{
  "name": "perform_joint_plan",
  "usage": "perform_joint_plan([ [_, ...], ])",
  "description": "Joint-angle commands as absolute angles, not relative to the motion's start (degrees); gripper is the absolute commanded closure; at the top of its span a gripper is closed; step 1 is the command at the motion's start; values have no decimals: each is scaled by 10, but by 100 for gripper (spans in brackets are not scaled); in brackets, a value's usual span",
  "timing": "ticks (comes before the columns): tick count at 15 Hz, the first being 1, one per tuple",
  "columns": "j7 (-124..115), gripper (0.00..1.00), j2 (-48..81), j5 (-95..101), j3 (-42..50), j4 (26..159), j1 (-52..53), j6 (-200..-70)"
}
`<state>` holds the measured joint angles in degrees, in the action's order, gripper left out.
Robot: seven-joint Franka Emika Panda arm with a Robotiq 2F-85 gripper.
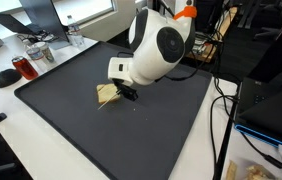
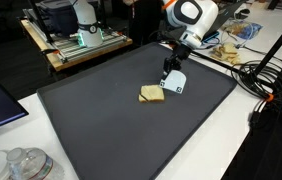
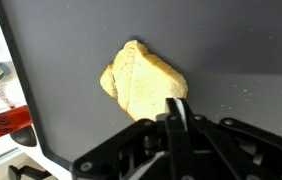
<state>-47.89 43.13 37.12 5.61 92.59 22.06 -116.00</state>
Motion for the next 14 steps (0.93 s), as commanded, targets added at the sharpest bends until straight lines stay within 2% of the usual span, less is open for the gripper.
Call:
perform_joint_plan([
  [1,-525,99,440,410,68,905,242,-1127],
  [6,-543,99,434,445,55,905,239,-1098],
  [14,-505,99,321,428,35,1001,174,-1188],
])
